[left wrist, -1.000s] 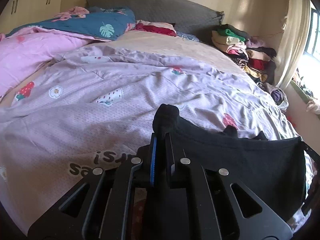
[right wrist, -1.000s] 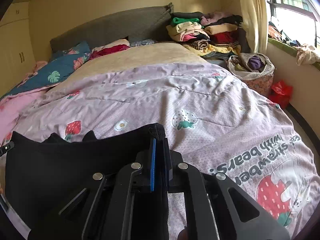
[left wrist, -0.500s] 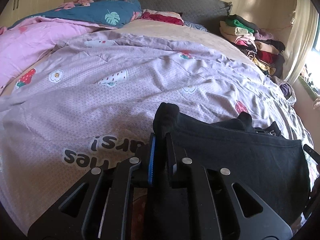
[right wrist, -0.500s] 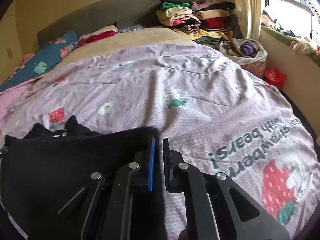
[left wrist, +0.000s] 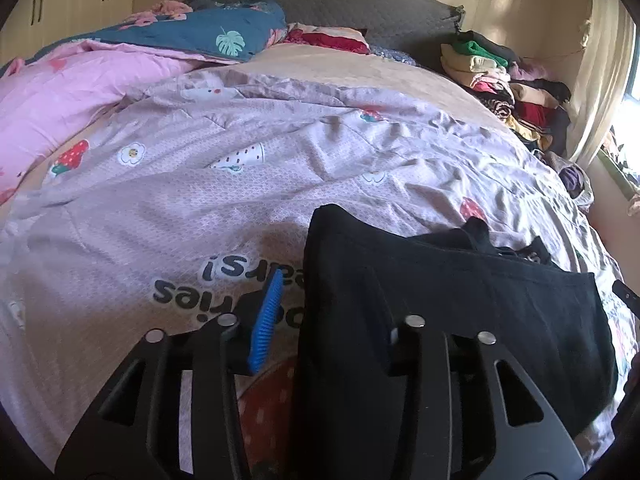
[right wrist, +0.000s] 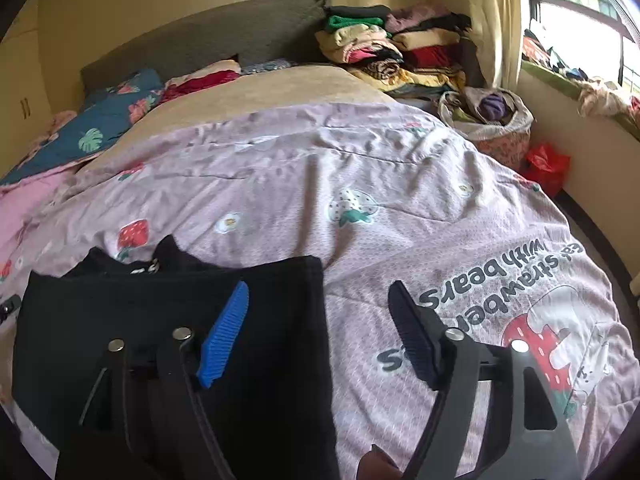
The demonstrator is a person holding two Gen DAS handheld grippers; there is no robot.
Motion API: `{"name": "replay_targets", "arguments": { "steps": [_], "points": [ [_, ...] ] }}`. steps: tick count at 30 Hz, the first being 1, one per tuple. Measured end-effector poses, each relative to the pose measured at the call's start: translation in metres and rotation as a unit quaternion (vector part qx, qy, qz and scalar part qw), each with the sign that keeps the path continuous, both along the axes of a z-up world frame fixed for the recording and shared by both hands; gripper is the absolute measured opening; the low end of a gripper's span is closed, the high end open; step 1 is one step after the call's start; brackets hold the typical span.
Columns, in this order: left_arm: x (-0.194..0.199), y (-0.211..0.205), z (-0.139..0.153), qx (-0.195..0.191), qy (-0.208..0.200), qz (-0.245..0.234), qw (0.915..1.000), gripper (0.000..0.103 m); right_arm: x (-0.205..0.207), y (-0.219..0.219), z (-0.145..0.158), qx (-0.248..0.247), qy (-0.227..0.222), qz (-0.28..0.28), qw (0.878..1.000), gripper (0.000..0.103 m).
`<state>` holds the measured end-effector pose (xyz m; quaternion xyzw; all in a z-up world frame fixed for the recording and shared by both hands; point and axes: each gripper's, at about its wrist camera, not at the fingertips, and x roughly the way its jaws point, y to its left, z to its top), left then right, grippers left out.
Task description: Fold small clothes
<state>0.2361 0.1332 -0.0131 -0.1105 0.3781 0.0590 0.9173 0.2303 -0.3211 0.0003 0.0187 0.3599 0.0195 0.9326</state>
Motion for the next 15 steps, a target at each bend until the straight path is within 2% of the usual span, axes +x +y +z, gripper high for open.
{"name": "replay_targets", "arguments": {
  "steps": [2,8,10,15],
  "points": [
    [-0.005,-0.002,0.004,0.002,-0.003,-0.001,1.0,0.048,-0.006,0.004,0.002,-0.004,-0.001,0.008,1.0,0.075],
    [-0.022,-0.006,0.017,0.005,-0.009,-0.005,0.9999,0.067,-0.03,0.014,0.013,0.004,-0.016,0.03,0.999,0.075],
    [-0.028,-0.008,0.022,0.005,-0.013,-0.007,0.9999,0.071,-0.038,0.015,0.015,0.008,-0.012,0.038,0.999,0.075],
    [-0.042,-0.016,0.033,0.003,-0.02,-0.017,0.9996,0.074,-0.058,0.022,0.025,0.005,-0.023,0.053,0.998,0.075]
  ]
}}
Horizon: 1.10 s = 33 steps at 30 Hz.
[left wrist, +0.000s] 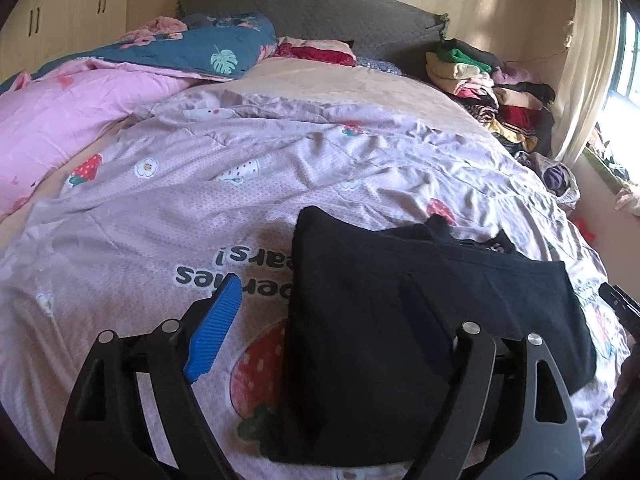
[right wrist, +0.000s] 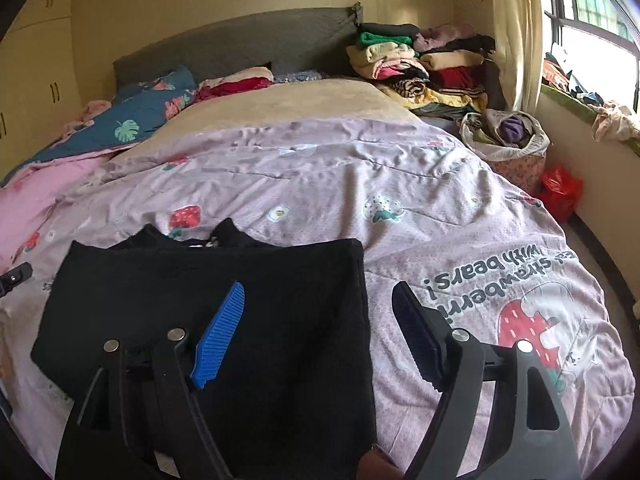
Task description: Fold small clothes
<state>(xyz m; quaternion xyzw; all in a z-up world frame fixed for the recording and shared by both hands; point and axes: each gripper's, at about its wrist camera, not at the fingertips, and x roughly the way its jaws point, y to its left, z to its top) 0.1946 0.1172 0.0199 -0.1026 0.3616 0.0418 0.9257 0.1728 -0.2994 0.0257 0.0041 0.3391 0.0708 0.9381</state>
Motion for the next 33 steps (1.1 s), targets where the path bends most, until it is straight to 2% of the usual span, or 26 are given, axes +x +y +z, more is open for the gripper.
{"name": "replay_targets", "arguments": {
  "steps": [3,4,5,7,10,16,24,31,33],
  "points": [
    [-0.008,-0.006,0.002,0.002,0.002,-0.015,0.9999,0.074,-0.014,0.004,0.0,-0.003,0.0,0.01,1.0,0.075],
    [-0.012,-0.008,0.001,-0.001,0.005,-0.021,0.9998,0.07,-0.019,0.005,-0.001,-0.006,0.001,0.013,1.0,0.075],
    [-0.014,-0.01,0.0,-0.004,0.007,-0.024,0.9997,0.057,-0.024,0.007,-0.004,-0.008,0.004,0.015,1.0,0.075],
    [-0.019,-0.013,-0.005,-0.009,0.017,-0.034,0.9992,0.041,-0.032,0.009,-0.011,-0.008,0.015,0.022,1.0,0.075],
    [-0.024,-0.02,-0.015,-0.014,0.035,-0.048,0.9981,0.03,-0.039,0.014,-0.021,-0.015,0.029,0.026,0.999,0.075],
    [-0.035,-0.026,-0.033,-0.016,0.058,-0.061,0.9963,0.029,-0.047,0.012,-0.045,-0.023,0.067,0.016,0.997,0.075],
    [-0.045,-0.028,-0.048,-0.017,0.077,-0.066,0.9947,0.029,-0.051,0.004,-0.062,-0.021,0.101,-0.001,0.995,0.075],
    [-0.051,-0.026,-0.052,-0.018,0.081,-0.067,0.9943,0.03,-0.057,0.003,-0.064,-0.024,0.101,-0.006,0.995,0.076],
    [-0.053,-0.025,-0.052,-0.018,0.08,-0.068,0.9943,0.03,-0.063,0.004,-0.061,-0.024,0.095,-0.005,0.995,0.084]
  ]
}}
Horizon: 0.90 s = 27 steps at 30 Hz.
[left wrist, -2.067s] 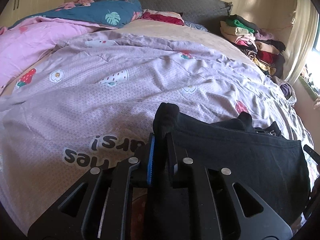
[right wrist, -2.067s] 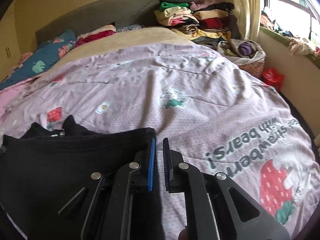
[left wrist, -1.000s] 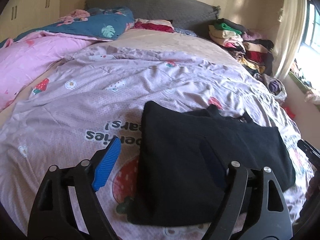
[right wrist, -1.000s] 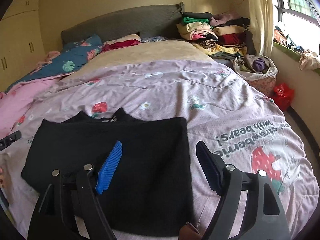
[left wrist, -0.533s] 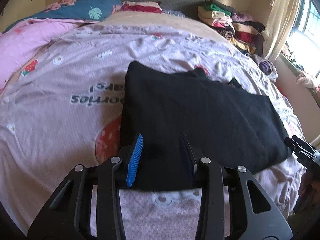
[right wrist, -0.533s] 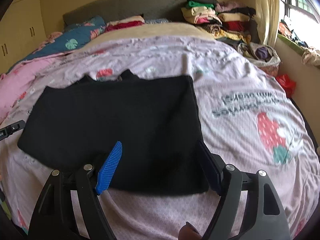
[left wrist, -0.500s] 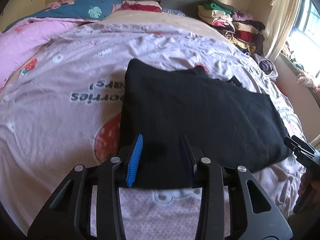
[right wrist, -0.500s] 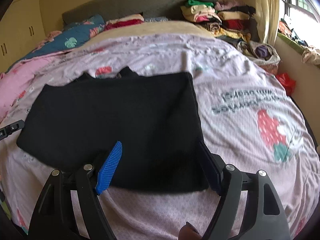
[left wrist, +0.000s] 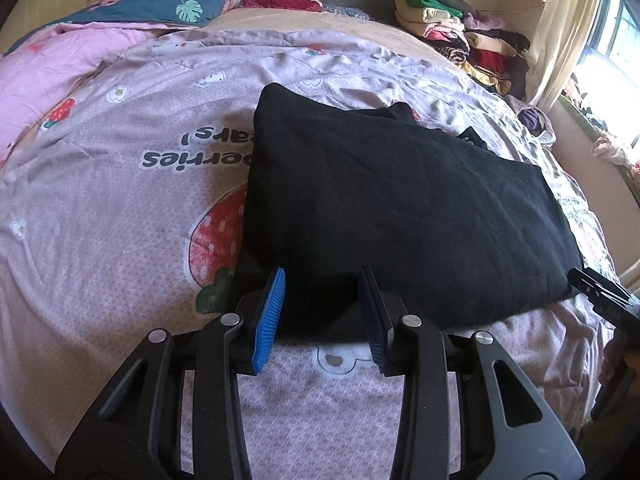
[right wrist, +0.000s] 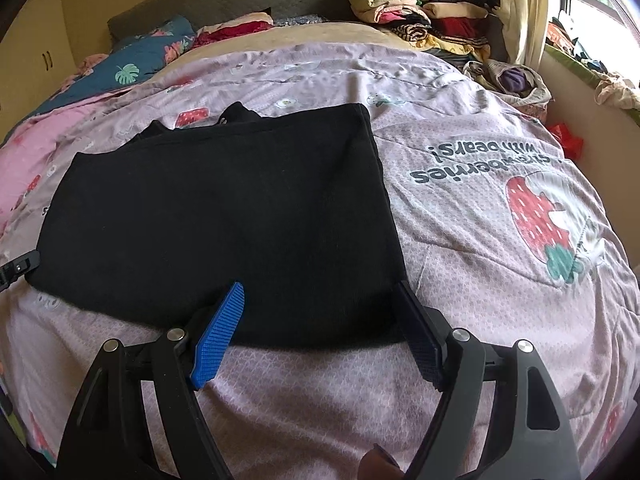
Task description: Fold small clothes
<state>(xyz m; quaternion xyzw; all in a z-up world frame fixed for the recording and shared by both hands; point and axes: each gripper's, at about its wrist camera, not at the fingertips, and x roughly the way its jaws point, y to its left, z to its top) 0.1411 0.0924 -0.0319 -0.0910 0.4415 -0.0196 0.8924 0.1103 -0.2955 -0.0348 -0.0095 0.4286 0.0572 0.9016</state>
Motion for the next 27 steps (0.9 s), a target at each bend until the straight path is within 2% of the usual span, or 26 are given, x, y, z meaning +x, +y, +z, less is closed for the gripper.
{"name": "replay_targets", "arguments": {
  "steps": [1,4,6,10,13,14,18,20,23,25,27],
  "points": [
    [-0.001,0.001,0.0,-0.001,0.0,0.0,1.0,0.03,-0.004,0.001,0.002,-0.001,-0.004,0.001,1.0,0.088],
    [-0.005,0.003,0.002,-0.004,-0.002,0.002,1.0,0.03,-0.012,0.008,0.007,-0.004,-0.013,0.01,1.0,0.089],
    [-0.008,0.005,0.003,-0.003,-0.002,0.004,1.0,0.033,-0.017,0.014,0.009,-0.007,-0.019,0.017,1.0,0.09],
    [-0.014,0.01,0.008,0.0,-0.007,0.011,0.9999,0.054,-0.026,0.034,0.017,-0.016,-0.035,0.042,0.998,0.094],
    [-0.019,0.017,0.01,-0.001,-0.01,0.018,0.9998,0.058,-0.032,0.05,0.02,-0.025,-0.045,0.061,0.997,0.095],
    [-0.019,0.02,0.01,-0.001,-0.011,0.021,0.9997,0.064,-0.034,0.058,0.021,-0.029,-0.047,0.071,0.996,0.095],
    [-0.022,0.036,0.01,-0.006,-0.014,0.045,0.9989,0.073,-0.041,0.082,0.021,-0.038,-0.053,0.099,0.993,0.096],
    [-0.023,0.043,0.009,-0.003,-0.013,0.055,0.9984,0.081,-0.044,0.096,0.02,-0.043,-0.053,0.116,0.991,0.096],
    [-0.026,0.052,0.009,-0.004,-0.012,0.068,0.9976,0.089,-0.047,0.114,0.02,-0.047,-0.056,0.137,0.988,0.096],
    [-0.027,0.058,0.009,-0.001,-0.012,0.077,0.997,0.093,-0.049,0.126,0.019,-0.048,-0.057,0.149,0.986,0.097],
    [-0.029,0.065,0.009,-0.003,-0.011,0.081,0.9966,0.093,-0.051,0.143,0.017,-0.054,-0.058,0.164,0.983,0.097]
  ]
}}
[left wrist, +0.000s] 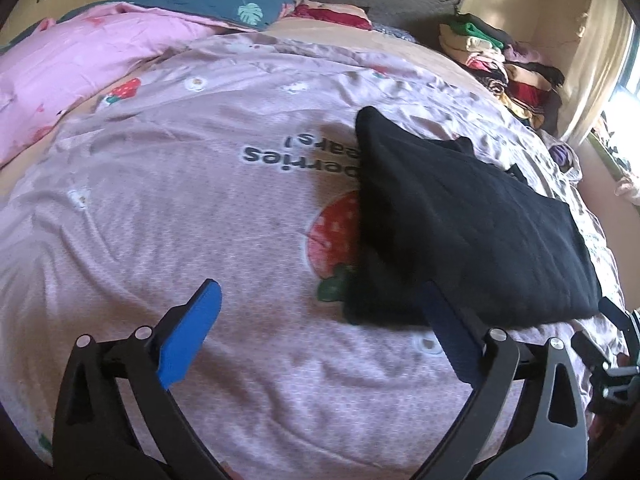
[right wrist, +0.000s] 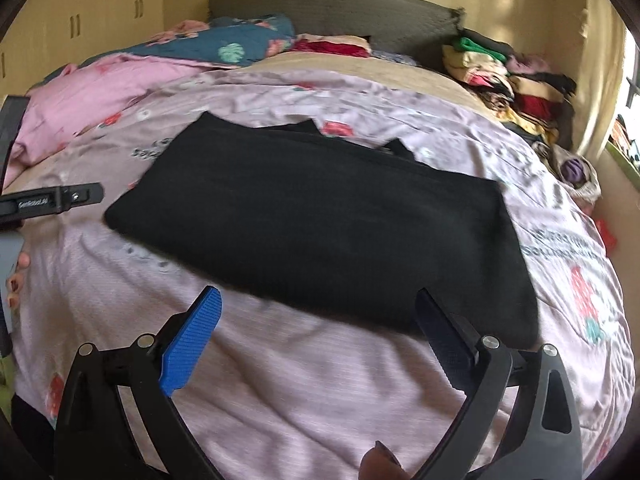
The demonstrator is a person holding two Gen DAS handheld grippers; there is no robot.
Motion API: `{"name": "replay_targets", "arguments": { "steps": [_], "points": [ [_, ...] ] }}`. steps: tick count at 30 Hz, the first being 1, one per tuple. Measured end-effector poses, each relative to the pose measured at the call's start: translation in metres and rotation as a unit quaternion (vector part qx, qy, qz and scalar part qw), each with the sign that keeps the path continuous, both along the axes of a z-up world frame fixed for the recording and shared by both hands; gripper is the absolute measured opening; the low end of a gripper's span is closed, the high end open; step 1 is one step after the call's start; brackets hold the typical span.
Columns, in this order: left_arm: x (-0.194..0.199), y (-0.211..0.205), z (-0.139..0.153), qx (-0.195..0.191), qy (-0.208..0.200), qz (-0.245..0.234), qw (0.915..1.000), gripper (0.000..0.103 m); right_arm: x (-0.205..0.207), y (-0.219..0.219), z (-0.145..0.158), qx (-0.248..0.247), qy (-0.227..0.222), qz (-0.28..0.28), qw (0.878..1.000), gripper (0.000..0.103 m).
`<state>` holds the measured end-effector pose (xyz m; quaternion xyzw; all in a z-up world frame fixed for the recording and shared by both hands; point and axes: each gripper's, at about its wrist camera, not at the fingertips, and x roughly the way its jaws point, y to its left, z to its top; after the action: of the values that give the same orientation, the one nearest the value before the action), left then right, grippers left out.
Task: Fold small clothes
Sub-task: 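Move the right gripper to the edge of the black shirt bundle and close on it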
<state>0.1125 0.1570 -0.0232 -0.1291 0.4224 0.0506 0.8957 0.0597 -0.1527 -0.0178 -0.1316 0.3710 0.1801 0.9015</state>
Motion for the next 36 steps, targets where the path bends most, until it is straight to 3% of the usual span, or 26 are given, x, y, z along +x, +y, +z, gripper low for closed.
{"name": "replay_targets", "arguments": {
  "steps": [7,17,32,36],
  "points": [
    [-0.001,0.024,0.0,-0.004,0.005,0.023,0.9997,0.093,-0.002,0.056,-0.008,-0.034,-0.011,0.052,0.998,0.097],
    [0.018,0.037,0.005,0.02,0.01,0.027,0.9994,0.093,0.007,0.115,-0.034,-0.094,-0.021,0.099,0.99,0.097],
    [0.061,0.04,0.01,0.031,0.014,0.015,0.9993,0.093,0.046,0.161,-0.054,-0.155,-0.055,0.097,0.982,0.098],
    [0.076,0.041,0.011,0.027,0.017,0.015,0.9994,0.093,0.051,0.165,-0.052,-0.164,-0.087,0.096,0.978,0.097]
  ]
}}
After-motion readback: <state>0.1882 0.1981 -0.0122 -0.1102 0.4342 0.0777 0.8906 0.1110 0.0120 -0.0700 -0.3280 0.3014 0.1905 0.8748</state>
